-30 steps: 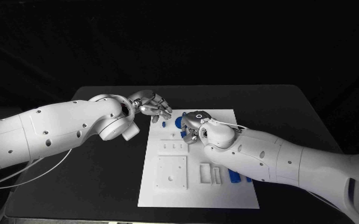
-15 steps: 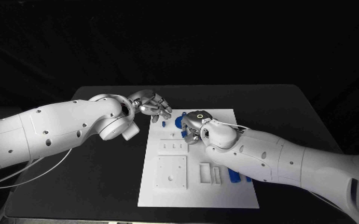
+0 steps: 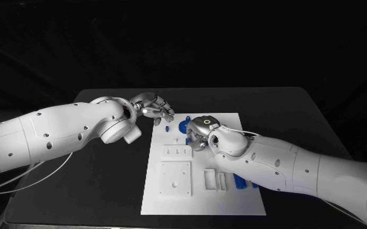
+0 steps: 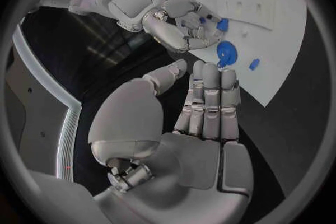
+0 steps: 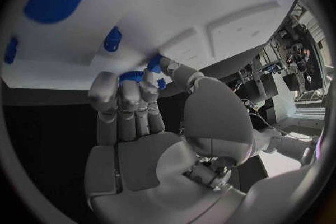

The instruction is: Assemble the parts on the task board

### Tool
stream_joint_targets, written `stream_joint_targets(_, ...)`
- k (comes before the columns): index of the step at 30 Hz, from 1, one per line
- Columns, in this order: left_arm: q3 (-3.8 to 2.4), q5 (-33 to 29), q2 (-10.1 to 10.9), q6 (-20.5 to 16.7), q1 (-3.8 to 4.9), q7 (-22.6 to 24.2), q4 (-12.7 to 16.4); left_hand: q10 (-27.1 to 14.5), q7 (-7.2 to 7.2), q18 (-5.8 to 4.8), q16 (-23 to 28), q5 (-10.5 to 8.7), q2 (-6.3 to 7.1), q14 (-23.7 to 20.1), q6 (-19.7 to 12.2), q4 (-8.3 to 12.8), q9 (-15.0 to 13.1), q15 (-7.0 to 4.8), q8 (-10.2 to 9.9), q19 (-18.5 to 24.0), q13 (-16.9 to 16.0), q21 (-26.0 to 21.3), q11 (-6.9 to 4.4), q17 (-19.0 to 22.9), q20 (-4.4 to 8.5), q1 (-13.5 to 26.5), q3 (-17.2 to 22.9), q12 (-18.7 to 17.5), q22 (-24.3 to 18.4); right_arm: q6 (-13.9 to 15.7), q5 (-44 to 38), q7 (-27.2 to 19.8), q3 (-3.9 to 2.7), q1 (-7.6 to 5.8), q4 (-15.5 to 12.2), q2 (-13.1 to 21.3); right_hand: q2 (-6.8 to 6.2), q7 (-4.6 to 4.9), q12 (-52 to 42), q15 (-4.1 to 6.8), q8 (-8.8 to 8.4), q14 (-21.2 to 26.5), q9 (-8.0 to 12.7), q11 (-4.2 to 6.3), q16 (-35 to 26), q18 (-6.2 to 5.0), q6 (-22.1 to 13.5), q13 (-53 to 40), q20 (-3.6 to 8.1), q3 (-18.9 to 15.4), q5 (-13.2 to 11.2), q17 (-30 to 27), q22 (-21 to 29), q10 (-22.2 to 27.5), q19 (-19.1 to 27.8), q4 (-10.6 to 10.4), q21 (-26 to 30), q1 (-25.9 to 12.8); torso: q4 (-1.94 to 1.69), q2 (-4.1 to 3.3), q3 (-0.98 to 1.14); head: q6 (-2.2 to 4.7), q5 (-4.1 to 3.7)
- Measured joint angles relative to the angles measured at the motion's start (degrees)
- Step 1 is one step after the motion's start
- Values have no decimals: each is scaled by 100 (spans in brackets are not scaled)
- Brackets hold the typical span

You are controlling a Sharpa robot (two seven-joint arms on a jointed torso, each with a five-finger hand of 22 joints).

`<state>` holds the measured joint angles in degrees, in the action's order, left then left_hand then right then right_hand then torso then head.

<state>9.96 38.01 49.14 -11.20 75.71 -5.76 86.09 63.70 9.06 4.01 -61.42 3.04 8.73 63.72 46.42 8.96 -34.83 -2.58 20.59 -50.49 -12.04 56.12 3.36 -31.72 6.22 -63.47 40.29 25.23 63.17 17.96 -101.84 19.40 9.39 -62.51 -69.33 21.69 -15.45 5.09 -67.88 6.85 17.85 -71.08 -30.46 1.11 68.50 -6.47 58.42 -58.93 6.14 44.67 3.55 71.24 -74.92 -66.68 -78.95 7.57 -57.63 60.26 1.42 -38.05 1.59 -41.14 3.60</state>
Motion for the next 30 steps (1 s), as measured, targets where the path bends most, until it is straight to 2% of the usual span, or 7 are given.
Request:
stream_joint_targets(5, 1, -92, 5, 8, 0, -36, -30, 20, -1, 0, 0, 0, 20, 0, -1, -87, 21, 0, 0, 0, -5, 0, 19, -21, 0, 82, -55, 0, 9, 78, 8, -46, -4, -36, -160, 87, 0, -18, 8, -8, 0, -10, 0, -9, 23, -2, 20, 0, 18, 0, 0, 7, 0, -9, -19, 0, 0, 0, 4, 1, 4, 12, 2)
stream_joint_targets(10, 9, -150, 5, 99, 1, -139, -33, 21, 19, 0, 0, 0, 155, 0, -22, -259, 46, 0, 0, -2, -9, 0, 18, -44, -3, 298, -179, -22, 23, 142, 15, -86, -12, -67, -295, 189, 0, -8, 8, 8, 0, -29, 0, 11, 23, -2, 32, 1, 9, 0, 0, 7, 0, -29, -29, 0, 0, 0, 2, 1, 4, 27, 1)
stream_joint_targets(12, 30, -160, 5, 163, 3, -201, -33, 21, 14, 0, 0, 0, 103, 0, -27, -305, 66, 0, 0, 14, -14, 0, 18, -61, 13, 427, -330, -22, 42, 161, 19, -95, -16, -80, -312, 221, 0, -6, 8, 7, 0, -30, 0, 11, 23, -2, 35, 1, 9, 0, 0, 7, 1, -30, -29, 0, 0, 0, 1, 1, 3, 29, -1)
stream_joint_targets(15, 111, -166, 8, 233, 1, -274, -27, 21, 13, -1, 0, 0, 66, -1, -28, -287, 91, 1, 22, 26, -21, 0, 17, -70, 24, 464, -482, -57, 49, 181, 26, -104, -18, -90, -312, 239, 0, -2, 8, 0, 0, -37, 0, 11, 23, -3, 40, 1, 9, 0, 0, 7, 1, -30, -29, 0, 0, 0, 0, 1, 3, 32, -2)
stream_joint_targets(23, 124, -131, 0, 334, 0, -393, -27, 29, 11, -1, 0, 0, 21, -1, -30, -218, 124, 1, 22, 26, -28, 0, 10, -87, 24, 414, -551, -57, 61, 147, 44, -85, -18, -91, -337, 241, -29, -9, 52, 0, -29, -38, 13, 11, -7, -3, 48, -4, 9, -3, -6, -22, 1, -30, -29, -34, 0, -28, -3, -2, -1, 37, -13)
stream_joint_targets(27, 125, -74, -3, 350, 0, -429, -21, 29, 11, -2, 0, 0, 15, -1, -30, -218, 130, 1, 22, 25, -28, 0, 10, -87, 23, 408, -551, -57, 61, 64, 69, 89, -18, -91, -310, 211, -147, 50, 81, -51, -94, 16, 35, -22, -77, -4, -11, -21, 8, -363, -51, -65, 1, 3, -29, -181, 0, -448, -3, -2, -5, 38, -20)
stream_joint_targets(30, 125, -51, -11, 352, 0, -443, -21, 29, 10, -2, 0, 0, 15, -1, -31, -203, 130, 1, 26, 25, -28, 0, 10, -93, 22, 407, -566, -57, 61, -33, 84, 285, -18, -91, -299, 167, -142, 73, 81, -34, -94, 38, 35, -31, -77, -4, -34, -26, -22, -647, -51, -65, 1, 13, 4, -555, 0, -1064, -6, -2, -10, 41, -25)
